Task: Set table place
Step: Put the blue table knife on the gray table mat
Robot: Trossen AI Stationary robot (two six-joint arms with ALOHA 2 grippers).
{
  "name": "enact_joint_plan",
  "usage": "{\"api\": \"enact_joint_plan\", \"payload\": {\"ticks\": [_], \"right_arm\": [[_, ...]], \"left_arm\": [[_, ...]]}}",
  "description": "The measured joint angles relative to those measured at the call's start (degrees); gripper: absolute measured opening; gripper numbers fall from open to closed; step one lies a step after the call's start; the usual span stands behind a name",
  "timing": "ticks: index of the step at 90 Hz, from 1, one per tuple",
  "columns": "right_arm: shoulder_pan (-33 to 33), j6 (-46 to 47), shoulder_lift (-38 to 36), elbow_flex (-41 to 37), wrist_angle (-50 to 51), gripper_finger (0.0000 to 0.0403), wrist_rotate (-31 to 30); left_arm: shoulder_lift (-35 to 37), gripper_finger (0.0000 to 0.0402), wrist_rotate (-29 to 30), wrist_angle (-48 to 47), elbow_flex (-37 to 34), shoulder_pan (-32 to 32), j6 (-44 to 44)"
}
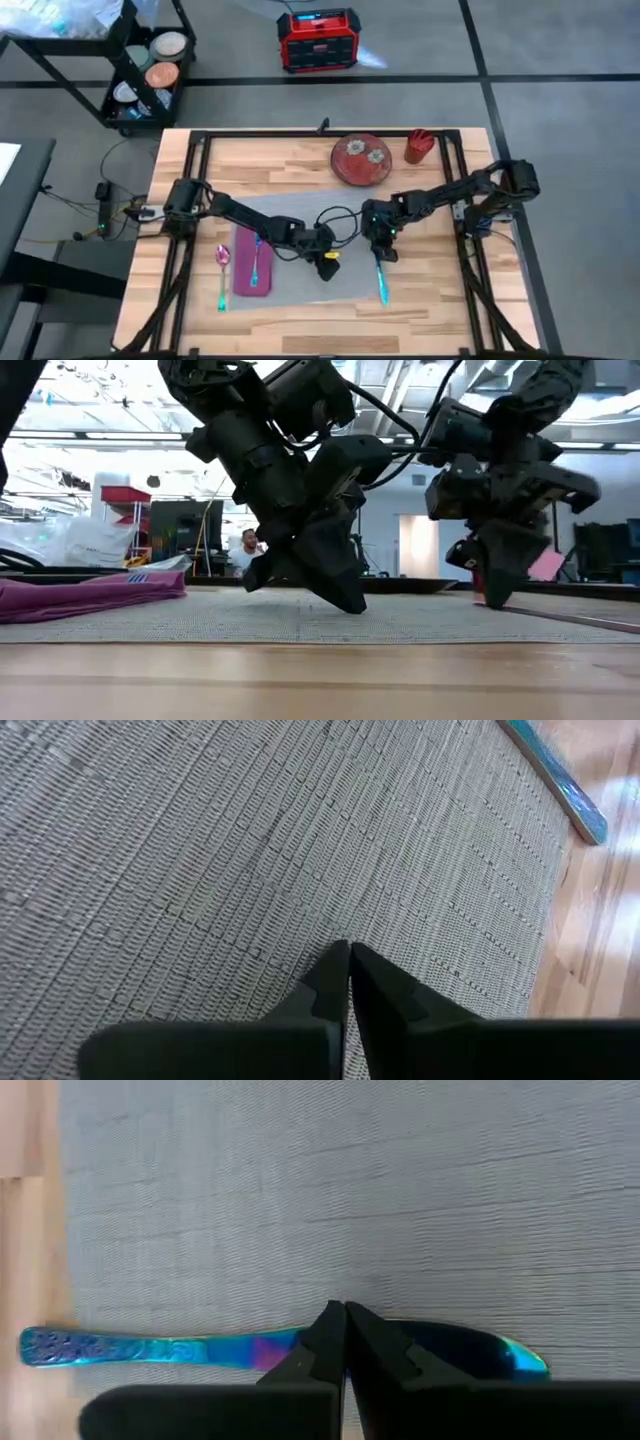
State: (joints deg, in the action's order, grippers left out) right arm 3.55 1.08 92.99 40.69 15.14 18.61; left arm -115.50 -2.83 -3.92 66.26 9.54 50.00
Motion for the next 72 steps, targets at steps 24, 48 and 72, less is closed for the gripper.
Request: {"api": "enact_joint_plan", "payload": {"ticks": [24,48,72], "right_arm": [[5.2,-5.6,3.1,4.9,2.2,0.0000,-0.8],[5.2,-7.5,-2.6,9.6,10.7,0.0000,-8.4],[4.3,-9.2,-2.5,6.2,13.0,0.0000,-7.9]], "left_arm": [[0.0,0.0000,-0.1,0.3,0.0,-0.2,0.0],[0.0,0.0000,-0.4,0.3,0.0,-0.3,-0.5],[0.0,0.0000,-0.8,0.4,0.0,-0.3,-1.3]]}}
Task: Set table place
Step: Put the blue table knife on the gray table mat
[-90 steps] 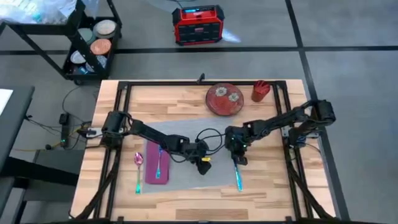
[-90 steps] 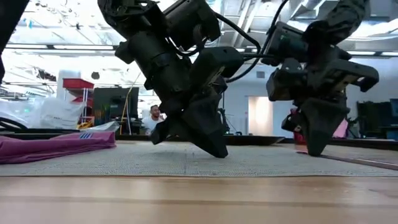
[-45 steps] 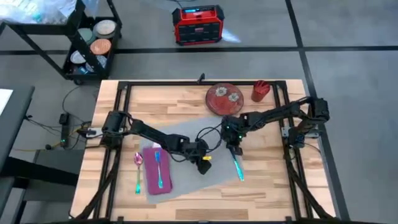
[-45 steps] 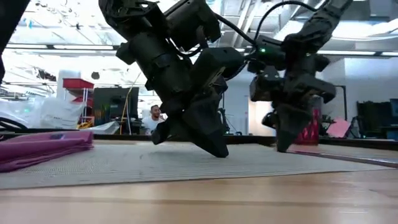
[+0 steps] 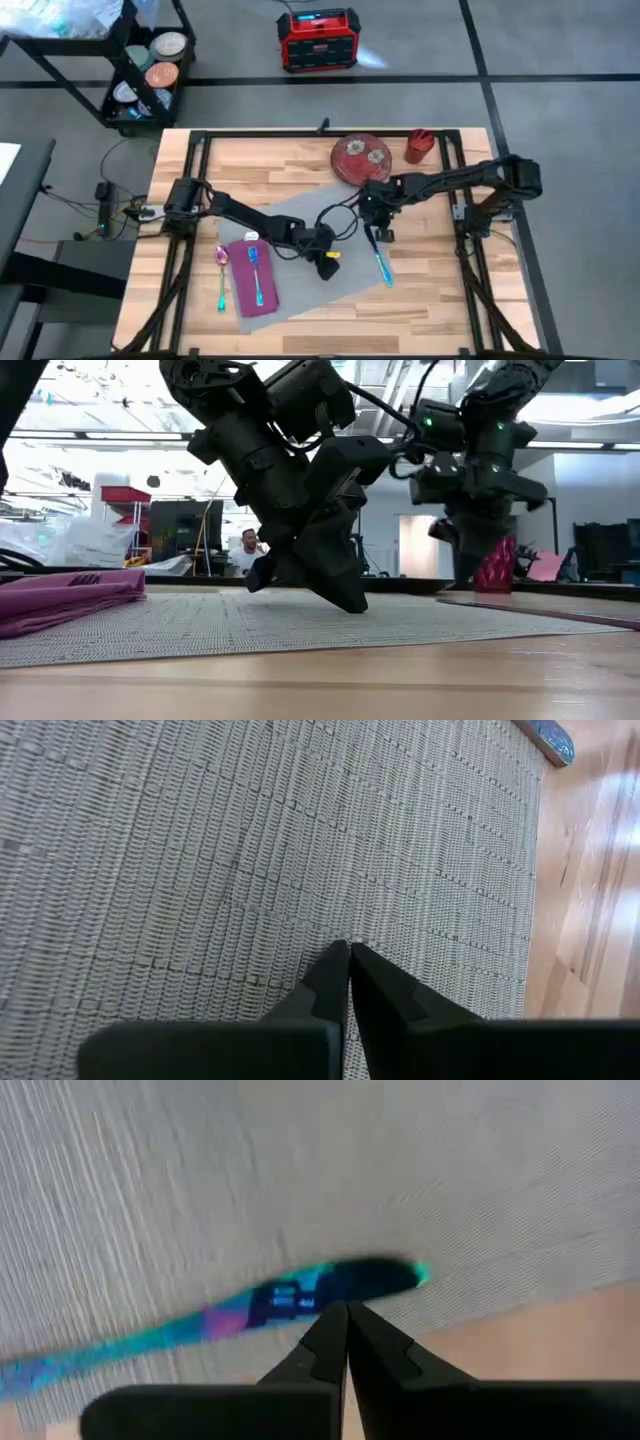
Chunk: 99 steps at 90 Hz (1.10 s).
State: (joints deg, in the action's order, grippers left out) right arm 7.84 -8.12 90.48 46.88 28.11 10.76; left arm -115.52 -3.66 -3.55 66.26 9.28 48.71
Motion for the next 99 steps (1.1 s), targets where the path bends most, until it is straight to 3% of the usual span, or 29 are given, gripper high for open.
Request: {"api": "enact_joint_plan", "payload": {"ticks": [73,99], "right_arm": [[-0.6,-1.4,0.0,-0.5,-5.7,0.0000,1.6],[-1.1,-1.7,5.3,-0.5,-7.2,0.0000,5.8]], "left_arm": [[0.1,0.0000,-7.5,-6.1,0.1,-0.8,-2.2],[0.1,0.0000,-9.0,-6.6,0.0,-1.2,-1.5]]}}
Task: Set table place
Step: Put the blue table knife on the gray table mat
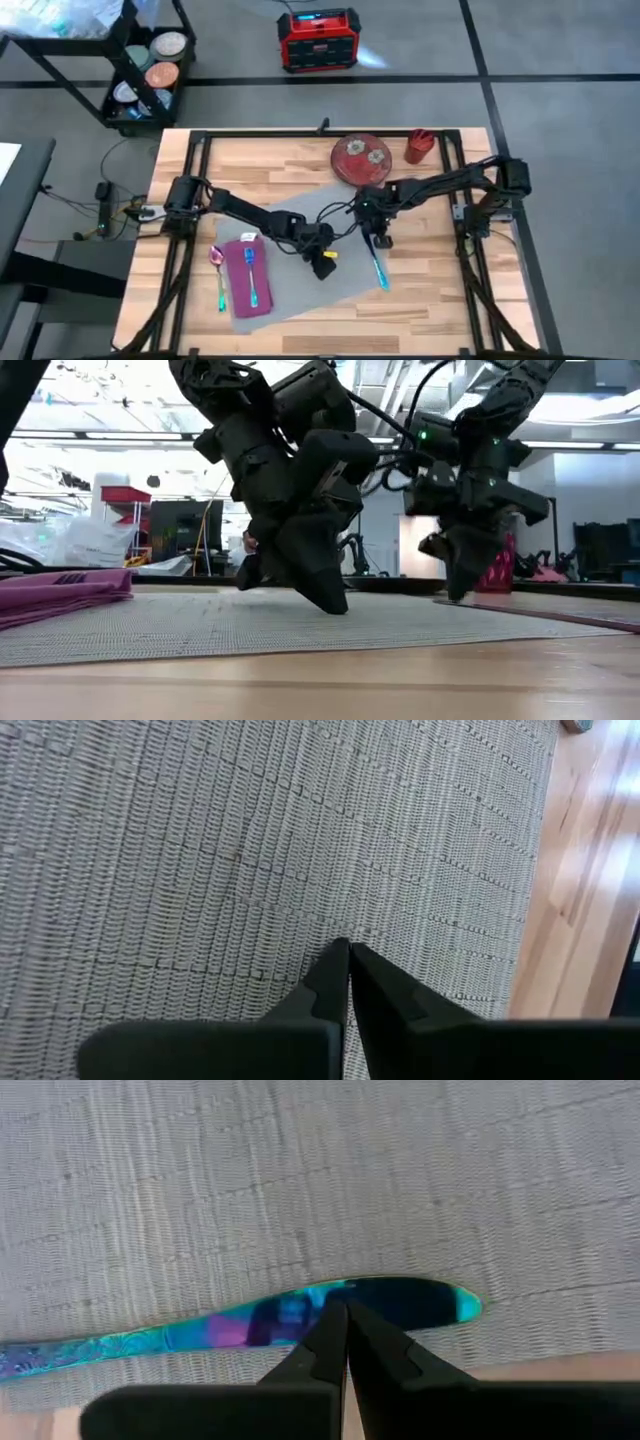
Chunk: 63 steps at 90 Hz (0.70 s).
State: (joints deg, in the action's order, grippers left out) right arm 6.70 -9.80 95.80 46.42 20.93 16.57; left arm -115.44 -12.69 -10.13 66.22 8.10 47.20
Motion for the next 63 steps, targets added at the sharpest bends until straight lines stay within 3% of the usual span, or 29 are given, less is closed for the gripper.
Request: {"api": "enact_joint_plan", "payload": {"ticks": [43,63], "right_arm": [[5.2,-7.2,1.6,4.6,-2.2,0.0000,-0.6],[4.8,-6.6,0.2,5.7,5.0,0.0000,-1.6]], "left_arm": [[0.0,0.0000,-1.2,0.8,0.0,-0.1,0.3],[0.0,0.0000,-1.5,1.1,0.0,-0.1,1.4]]}}
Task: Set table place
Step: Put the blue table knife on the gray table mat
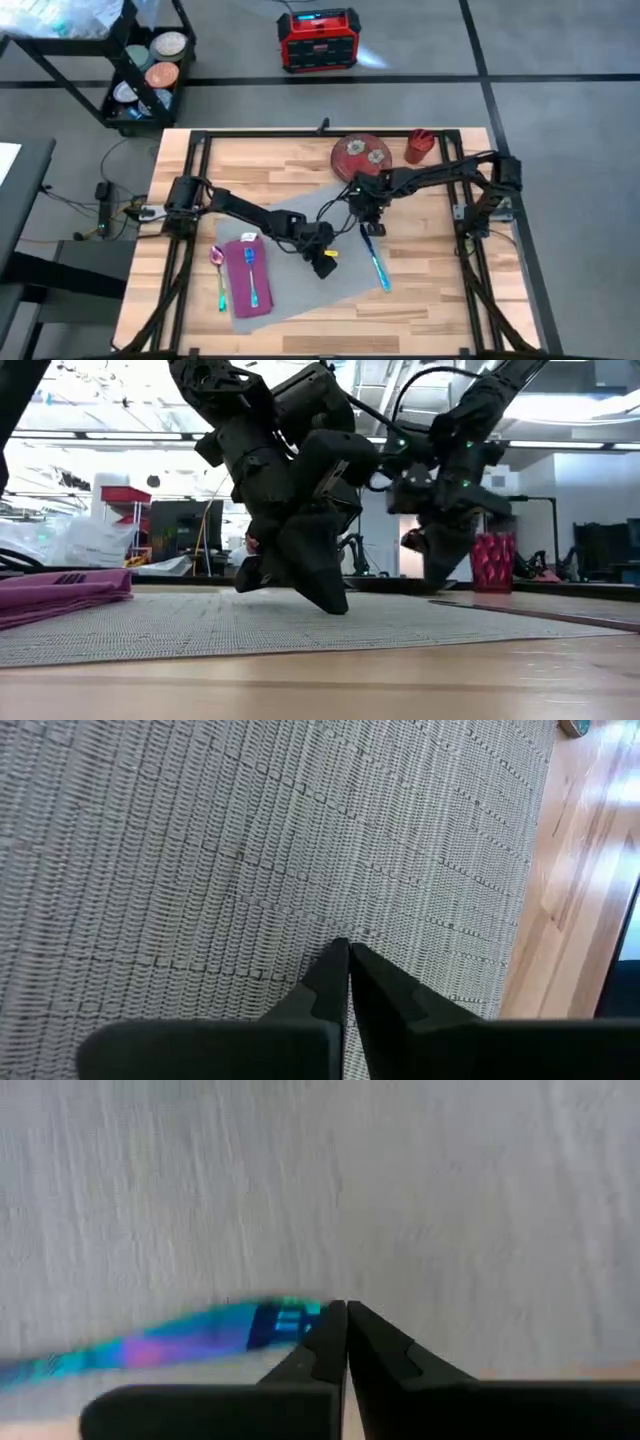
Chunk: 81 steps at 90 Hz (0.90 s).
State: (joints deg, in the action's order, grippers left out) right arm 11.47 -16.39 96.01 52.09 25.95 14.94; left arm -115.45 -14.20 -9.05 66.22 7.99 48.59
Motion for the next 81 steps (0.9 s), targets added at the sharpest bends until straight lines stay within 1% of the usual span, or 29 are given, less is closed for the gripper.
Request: {"api": "enact_joint_plan", "payload": {"ticks": [7,12,25,39,48,65,81], "right_arm": [[-1.4,-1.5,-3.6,-0.1,2.5,0.0000,-2.3],[-2.0,-2.0,-5.3,-0.1,4.0,0.0000,-2.7],[-3.8,-1.6,-5.7,-0.4,7.3,0.0000,-1.9],[-7.0,2.5,-5.6,-5.1,3.1,0.0000,-0.6],[-8.7,4.7,-5.8,-6.3,1.4,0.0000,-0.6],[-10.7,4.7,-6.5,-6.3,1.2,0.0000,0.1],[-11.4,2.9,-6.0,-6.3,-0.7,0.0000,4.4]], "left_arm": [[0.0,0.0000,0.0,0.0,0.0,-0.2,-0.3],[0.0,0.0000,-0.4,0.1,0.0,-0.4,-0.7],[0.0,0.0000,-1.0,0.1,0.0,-1.2,-1.4],[0.0,0.0000,-1.1,1.0,0.0,-1.8,-1.5],[0.0,0.0000,-0.9,1.3,0.0,-1.8,-1.6],[0.0,0.0000,-0.6,1.4,0.0,-1.8,-2.3],[0.0,0.0000,-0.4,1.5,0.0,-1.8,-2.1]]}}
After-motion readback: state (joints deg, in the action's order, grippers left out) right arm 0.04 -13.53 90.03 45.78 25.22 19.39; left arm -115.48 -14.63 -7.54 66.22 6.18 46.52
